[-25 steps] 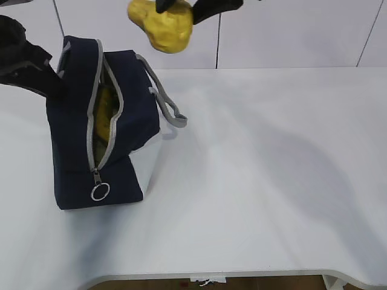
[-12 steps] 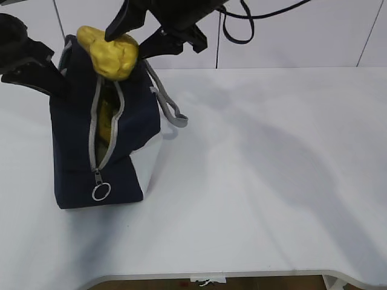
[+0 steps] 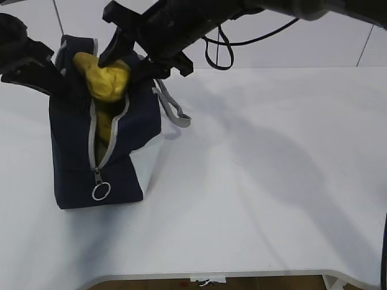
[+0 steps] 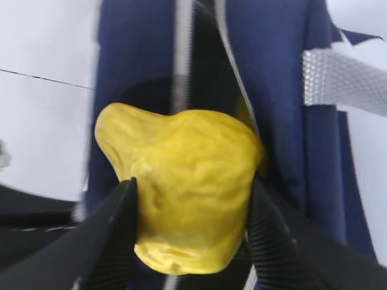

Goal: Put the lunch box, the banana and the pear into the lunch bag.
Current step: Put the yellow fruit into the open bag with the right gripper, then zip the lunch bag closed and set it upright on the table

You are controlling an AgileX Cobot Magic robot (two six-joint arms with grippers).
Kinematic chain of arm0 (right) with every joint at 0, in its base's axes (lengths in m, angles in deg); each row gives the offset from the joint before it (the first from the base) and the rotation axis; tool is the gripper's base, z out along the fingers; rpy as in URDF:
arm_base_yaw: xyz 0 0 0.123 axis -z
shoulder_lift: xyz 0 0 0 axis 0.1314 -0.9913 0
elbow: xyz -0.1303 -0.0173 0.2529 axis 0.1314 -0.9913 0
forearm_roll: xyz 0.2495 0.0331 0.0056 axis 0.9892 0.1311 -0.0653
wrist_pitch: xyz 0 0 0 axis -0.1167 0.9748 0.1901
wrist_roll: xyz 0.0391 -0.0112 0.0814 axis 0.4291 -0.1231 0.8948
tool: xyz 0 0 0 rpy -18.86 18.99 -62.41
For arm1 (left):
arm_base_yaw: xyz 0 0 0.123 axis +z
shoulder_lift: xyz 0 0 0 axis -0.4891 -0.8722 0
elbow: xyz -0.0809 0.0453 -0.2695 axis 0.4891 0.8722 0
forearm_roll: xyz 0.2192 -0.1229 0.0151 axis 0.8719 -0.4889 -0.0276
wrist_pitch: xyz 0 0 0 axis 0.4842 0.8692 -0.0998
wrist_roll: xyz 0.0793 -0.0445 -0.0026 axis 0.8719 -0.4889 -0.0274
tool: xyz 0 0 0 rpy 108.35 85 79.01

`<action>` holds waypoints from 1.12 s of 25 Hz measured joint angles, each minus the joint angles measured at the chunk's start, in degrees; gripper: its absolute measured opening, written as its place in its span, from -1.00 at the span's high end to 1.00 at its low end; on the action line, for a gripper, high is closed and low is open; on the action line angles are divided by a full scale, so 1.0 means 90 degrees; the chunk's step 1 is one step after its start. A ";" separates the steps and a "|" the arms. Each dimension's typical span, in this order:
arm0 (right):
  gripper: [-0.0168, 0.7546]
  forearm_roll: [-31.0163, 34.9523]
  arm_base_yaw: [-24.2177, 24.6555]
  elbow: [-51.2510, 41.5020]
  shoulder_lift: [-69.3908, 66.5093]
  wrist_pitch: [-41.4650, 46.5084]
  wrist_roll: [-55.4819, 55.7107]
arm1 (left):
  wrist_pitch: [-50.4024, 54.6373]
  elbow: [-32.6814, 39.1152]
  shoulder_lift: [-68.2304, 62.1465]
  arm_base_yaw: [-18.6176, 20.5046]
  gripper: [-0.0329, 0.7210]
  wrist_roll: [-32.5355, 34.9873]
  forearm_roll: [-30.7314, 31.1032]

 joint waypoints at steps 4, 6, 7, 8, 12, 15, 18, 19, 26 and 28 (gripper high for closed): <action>-0.06 -0.0455 0.0000 0.0000 -0.0129 0.0000 0.0000 | 0.0024 0.0000 0.0000 0.0000 0.88 0.0000 0.0000; -0.06 -0.0785 0.0000 0.0000 -0.0129 0.0011 0.0000 | 0.0068 0.0000 0.0000 0.0000 0.88 0.0000 0.0000; -0.06 -0.0927 0.0000 0.0000 -0.0129 0.0011 0.0000 | 0.0100 0.0000 0.0000 0.0000 0.88 0.0000 -0.0004; -0.06 -0.1017 0.0000 0.0000 -0.0129 0.0023 0.0000 | 0.0100 0.0000 0.0000 0.0000 0.88 0.0000 -0.0015; -0.12 -0.1141 0.0000 0.0000 -0.0129 0.0033 0.0000 | 0.0113 0.0000 0.0000 0.0000 0.88 0.0000 -0.0041; -0.24 -0.1162 0.0000 0.0000 -0.0129 0.0051 0.0000 | 0.0113 0.0000 0.0000 0.0000 0.88 0.0000 -0.0041; -0.35 -0.1162 0.0000 0.0000 -0.0129 0.0213 0.0000 | 0.0113 0.0000 0.0000 0.0000 0.88 0.0000 -0.0041; -0.36 -0.1172 0.0000 0.0018 -0.0129 0.0314 0.0000 | 0.0113 0.0000 0.0000 0.0000 0.88 0.0000 -0.0041; -0.38 -0.1875 0.0000 0.0963 -0.0133 0.1087 0.0086 | 0.0116 0.0000 0.0000 0.0000 0.88 0.0000 -0.0041; -0.38 -0.2230 0.0000 0.1287 -0.0133 0.1264 0.0144 | 0.0116 0.0000 0.0000 0.0000 0.88 0.0000 -0.0041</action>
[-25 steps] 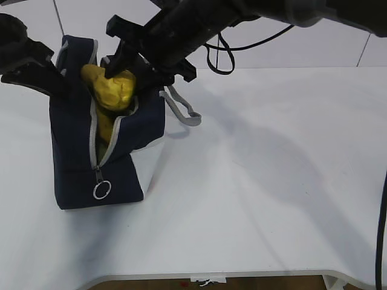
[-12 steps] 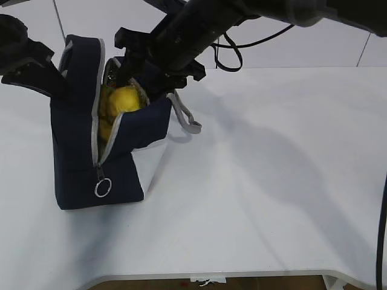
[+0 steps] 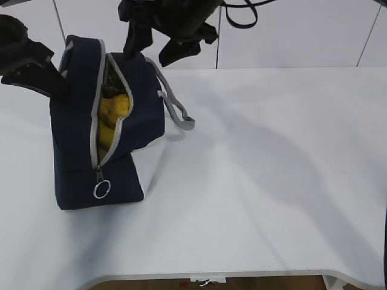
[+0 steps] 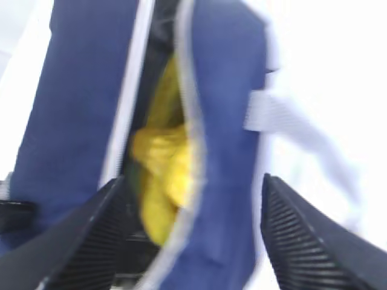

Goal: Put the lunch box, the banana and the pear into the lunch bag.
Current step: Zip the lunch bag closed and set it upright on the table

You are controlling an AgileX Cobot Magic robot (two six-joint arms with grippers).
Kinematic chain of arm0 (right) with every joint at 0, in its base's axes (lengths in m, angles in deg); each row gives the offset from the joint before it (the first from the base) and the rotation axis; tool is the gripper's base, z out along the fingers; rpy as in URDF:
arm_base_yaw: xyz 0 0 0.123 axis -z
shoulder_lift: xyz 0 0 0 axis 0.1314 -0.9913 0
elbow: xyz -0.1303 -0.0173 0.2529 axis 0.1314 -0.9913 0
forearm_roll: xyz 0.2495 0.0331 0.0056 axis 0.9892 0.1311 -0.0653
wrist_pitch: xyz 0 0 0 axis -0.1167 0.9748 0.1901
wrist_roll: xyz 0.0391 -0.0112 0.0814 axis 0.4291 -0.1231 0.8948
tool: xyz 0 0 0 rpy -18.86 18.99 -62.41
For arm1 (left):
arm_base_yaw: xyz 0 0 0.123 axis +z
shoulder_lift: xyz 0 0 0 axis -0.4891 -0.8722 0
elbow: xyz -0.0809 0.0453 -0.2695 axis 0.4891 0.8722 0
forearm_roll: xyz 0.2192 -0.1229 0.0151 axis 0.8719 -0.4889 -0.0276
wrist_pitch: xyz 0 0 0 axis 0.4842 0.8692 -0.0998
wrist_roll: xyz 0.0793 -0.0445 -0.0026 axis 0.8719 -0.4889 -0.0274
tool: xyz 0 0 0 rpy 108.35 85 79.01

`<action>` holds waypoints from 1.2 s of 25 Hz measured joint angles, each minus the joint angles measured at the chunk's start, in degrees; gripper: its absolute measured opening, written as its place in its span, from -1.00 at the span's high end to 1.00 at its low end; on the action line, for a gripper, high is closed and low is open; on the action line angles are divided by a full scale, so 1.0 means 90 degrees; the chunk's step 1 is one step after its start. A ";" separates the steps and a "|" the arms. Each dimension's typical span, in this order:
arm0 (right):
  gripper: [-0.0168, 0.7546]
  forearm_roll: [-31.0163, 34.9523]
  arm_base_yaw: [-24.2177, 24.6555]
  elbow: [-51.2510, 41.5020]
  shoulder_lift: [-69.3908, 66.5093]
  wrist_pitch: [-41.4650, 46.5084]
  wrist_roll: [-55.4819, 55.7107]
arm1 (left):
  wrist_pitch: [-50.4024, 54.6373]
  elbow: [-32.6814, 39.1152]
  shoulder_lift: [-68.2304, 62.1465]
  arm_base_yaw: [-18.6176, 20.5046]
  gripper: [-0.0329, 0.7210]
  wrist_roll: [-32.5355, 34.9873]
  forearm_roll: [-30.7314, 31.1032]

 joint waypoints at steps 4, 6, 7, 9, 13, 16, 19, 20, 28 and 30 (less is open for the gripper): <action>-0.38 -0.0760 0.0000 0.0227 0.0000 0.0483 0.0122 | 0.0011 0.0000 0.0000 0.0000 0.88 0.0000 0.0000; -0.38 -0.0877 0.0000 0.0235 -0.0037 0.0753 0.0147 | 0.0011 0.0000 0.0000 0.0000 0.88 0.0000 0.0000; -0.38 -0.0903 0.0000 0.0235 -0.0065 0.0805 0.0147 | 0.0011 0.0000 0.0000 0.0000 0.88 0.0000 0.0000; -0.38 -0.0903 0.0000 0.0235 -0.0149 0.0869 0.0160 | -0.0001 0.0000 0.0000 0.0000 0.88 0.0000 -0.0013; -0.38 -0.0814 0.0000 0.0235 -0.0324 0.0891 0.0160 | -0.0001 0.0000 0.0000 0.0000 0.88 0.0000 -0.0090; -0.38 -0.0759 0.0000 0.0235 -0.0464 0.0891 0.0160 | -0.0012 0.0000 0.0000 0.0000 0.88 0.0000 -0.0100; -0.26 -0.0734 0.0000 0.0235 -0.0503 0.0891 0.0160 | -0.0012 0.0000 0.0000 0.0000 0.88 0.0000 -0.0115; -0.13 -0.0734 0.0000 0.0235 -0.0503 0.0891 0.0160 | -0.0012 0.0000 0.0000 0.0000 0.88 0.0000 -0.0115; 0.94 -0.1028 0.0000 0.0235 -0.0503 0.0906 0.0148 | 0.0010 0.0000 -0.0116 0.0000 0.88 0.0000 -0.0746; 0.95 -0.1115 0.0000 0.0235 -0.0503 0.0921 0.0148 | 0.0036 0.0000 -0.0191 0.0000 0.88 0.0092 -0.1225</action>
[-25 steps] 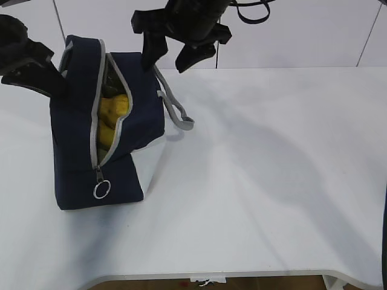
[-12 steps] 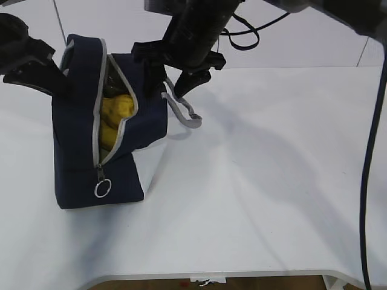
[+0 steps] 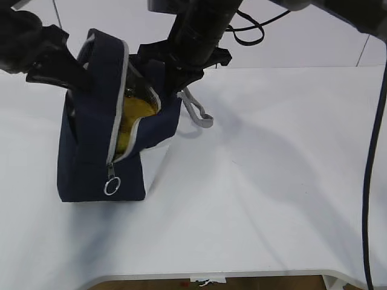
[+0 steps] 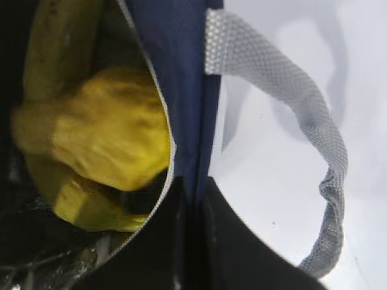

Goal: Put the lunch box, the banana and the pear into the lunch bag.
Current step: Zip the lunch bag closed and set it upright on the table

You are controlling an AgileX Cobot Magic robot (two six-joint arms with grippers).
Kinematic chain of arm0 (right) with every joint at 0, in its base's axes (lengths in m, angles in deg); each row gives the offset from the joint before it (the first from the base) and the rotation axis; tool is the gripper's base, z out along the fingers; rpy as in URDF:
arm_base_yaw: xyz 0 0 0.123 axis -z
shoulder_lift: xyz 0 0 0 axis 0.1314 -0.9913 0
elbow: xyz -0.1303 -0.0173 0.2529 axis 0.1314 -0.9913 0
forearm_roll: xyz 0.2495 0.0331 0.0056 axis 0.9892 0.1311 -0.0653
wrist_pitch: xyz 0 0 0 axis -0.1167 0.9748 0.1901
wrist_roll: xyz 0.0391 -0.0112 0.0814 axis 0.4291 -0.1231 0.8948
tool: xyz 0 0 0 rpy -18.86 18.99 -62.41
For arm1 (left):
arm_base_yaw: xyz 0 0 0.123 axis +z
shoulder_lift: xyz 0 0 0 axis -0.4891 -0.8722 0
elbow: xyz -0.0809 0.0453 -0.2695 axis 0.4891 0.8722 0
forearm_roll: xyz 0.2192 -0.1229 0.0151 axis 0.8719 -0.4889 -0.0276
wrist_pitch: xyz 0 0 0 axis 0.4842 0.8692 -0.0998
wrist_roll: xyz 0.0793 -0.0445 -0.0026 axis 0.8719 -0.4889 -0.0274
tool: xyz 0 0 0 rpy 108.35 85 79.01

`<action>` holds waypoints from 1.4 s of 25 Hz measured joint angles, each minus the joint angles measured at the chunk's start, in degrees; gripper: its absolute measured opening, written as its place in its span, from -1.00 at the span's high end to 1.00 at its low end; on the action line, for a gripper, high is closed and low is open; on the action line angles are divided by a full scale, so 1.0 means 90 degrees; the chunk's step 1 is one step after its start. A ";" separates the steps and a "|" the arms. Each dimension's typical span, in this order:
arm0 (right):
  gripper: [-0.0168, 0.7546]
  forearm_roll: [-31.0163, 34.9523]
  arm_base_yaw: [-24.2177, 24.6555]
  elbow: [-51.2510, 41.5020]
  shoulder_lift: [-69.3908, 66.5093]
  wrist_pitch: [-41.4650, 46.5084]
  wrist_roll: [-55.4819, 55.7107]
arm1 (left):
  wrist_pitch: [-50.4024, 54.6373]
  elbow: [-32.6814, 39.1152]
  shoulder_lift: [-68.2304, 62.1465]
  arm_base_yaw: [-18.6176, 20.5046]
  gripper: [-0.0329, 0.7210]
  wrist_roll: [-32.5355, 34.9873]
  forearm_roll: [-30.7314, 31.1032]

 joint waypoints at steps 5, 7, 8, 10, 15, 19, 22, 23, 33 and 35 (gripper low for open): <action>0.95 -0.0273 0.0000 0.0000 0.0273 0.0028 0.0000 | 0.0129 0.0000 -0.0061 -0.0119 0.88 0.0274 -0.0811; 0.95 -0.0534 0.0000 -0.0013 0.0434 0.0070 0.0061 | 0.0129 0.0000 -0.0074 -0.0261 0.88 0.0285 -0.0919; 0.95 -0.0680 0.0000 -0.0026 0.0534 0.0099 0.0076 | 0.0129 0.0000 -0.0074 -0.0350 0.88 0.0287 -0.0977; 0.96 -0.0898 0.0000 -0.0098 0.0730 0.0126 0.0111 | 0.0075 0.0000 -0.0083 -0.0523 0.88 0.0298 -0.1090; 0.96 -0.1385 0.0000 -0.0571 0.1281 0.0150 0.0194 | -0.0417 0.0003 -0.0112 -0.0946 0.88 0.0310 -0.1252; 0.96 -0.1913 0.0000 -0.1060 0.1570 0.0162 0.0324 | -0.0631 0.0003 -0.0285 -0.1199 0.88 0.0470 -0.1560; 0.96 -0.2169 0.0000 -0.1197 0.1594 0.0162 0.0396 | -0.0715 -0.0011 -0.0598 -0.1362 0.88 0.0784 -0.2112; 0.96 -0.2203 0.0000 -0.1207 0.1594 0.0162 0.0409 | -0.0761 -0.0043 -0.0680 -0.1411 0.88 0.0850 -0.2208; 0.93 -0.2375 0.0000 -0.1207 0.1545 0.0162 0.0461 | -0.0885 -0.0209 -0.1079 -0.1489 0.82 0.0938 -0.2529; 0.82 -0.2375 0.0000 -0.1207 0.1545 0.0149 0.0499 | -0.0885 -0.0209 -0.1079 -0.1489 0.72 0.0938 -0.2529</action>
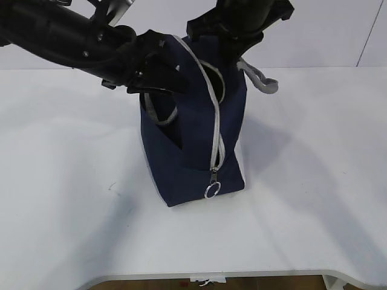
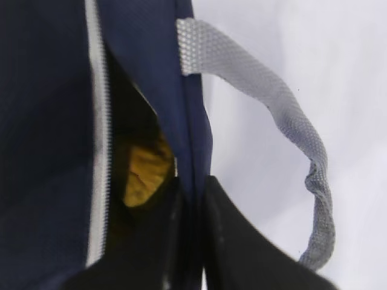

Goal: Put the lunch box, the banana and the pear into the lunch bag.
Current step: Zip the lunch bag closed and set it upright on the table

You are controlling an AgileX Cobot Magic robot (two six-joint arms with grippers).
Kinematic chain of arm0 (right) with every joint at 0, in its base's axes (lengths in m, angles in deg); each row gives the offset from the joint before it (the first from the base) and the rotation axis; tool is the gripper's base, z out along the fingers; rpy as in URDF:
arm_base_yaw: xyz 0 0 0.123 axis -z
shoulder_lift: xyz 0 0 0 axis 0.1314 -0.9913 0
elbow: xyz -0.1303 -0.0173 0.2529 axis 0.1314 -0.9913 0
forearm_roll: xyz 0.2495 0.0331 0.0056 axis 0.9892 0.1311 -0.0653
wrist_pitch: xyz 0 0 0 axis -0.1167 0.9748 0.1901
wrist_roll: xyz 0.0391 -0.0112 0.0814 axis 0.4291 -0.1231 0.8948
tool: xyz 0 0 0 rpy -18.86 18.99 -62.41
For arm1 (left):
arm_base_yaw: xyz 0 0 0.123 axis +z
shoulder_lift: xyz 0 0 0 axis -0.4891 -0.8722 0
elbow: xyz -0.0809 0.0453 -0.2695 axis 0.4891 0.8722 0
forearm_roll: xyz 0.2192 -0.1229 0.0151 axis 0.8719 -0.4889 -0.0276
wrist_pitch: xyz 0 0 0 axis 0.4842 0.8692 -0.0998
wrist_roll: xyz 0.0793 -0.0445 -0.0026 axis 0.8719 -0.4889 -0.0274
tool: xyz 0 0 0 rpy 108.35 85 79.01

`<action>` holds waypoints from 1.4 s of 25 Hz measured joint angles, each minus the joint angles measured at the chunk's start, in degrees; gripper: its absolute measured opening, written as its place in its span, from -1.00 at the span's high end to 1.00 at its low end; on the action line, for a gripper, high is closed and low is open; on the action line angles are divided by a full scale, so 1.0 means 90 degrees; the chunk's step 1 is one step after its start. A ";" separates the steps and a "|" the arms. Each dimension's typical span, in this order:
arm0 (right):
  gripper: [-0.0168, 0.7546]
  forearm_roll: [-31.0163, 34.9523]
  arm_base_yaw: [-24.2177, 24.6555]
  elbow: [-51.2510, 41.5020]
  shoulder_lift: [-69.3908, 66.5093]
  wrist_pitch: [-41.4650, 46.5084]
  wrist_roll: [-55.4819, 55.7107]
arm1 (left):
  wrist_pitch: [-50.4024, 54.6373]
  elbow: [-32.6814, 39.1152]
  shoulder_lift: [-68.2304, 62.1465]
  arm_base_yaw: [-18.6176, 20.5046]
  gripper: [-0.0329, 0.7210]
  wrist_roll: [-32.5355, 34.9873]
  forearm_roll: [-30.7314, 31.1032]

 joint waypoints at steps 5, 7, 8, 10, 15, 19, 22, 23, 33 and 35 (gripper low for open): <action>0.13 0.0075 0.0000 0.0000 0.0000 -0.0068 0.0058 | 0.0061 0.0000 -0.0010 0.0000 0.31 0.0000 0.0000; 0.00 0.0151 0.0000 0.0000 0.0000 -0.0068 0.0058 | 0.0199 0.0000 -0.0010 0.0015 0.25 0.0000 0.0046; -0.03 0.0192 0.0000 0.0000 0.0013 -0.0068 0.0058 | 0.0287 0.0000 -0.0010 0.0061 0.23 0.0000 0.0093; -0.06 0.0295 0.0000 0.0000 0.0062 -0.0080 0.0058 | 0.0489 0.0000 -0.0010 0.0150 0.22 0.0000 0.0170; -0.08 0.0445 0.0000 0.0000 0.0404 -0.0080 0.0064 | 0.0840 -0.0031 0.0305 0.0589 0.19 -0.0181 0.0497; -0.08 0.0692 0.0000 0.0000 0.0660 -0.0080 0.0064 | 0.1129 -0.0084 0.0472 0.0821 0.05 -0.0456 0.0709; -0.08 0.1002 0.0000 0.0000 0.0769 -0.0080 0.0064 | 0.1538 -0.0093 0.0498 0.0843 0.01 -0.0515 0.0824; -0.08 0.1141 0.0000 0.0000 0.0793 -0.0080 0.0033 | 0.1723 -0.0093 0.0513 0.0843 0.00 -0.0541 0.0872; -0.08 0.1436 0.0000 -0.1428 0.1801 -0.0080 -0.0364 | 0.2300 -0.0322 0.0962 0.0843 0.00 -0.1629 0.2748; -0.08 0.1350 0.0000 -0.1989 0.2098 -0.0089 -0.0376 | 0.2325 -0.0358 0.1074 0.0843 0.00 -0.1883 0.3196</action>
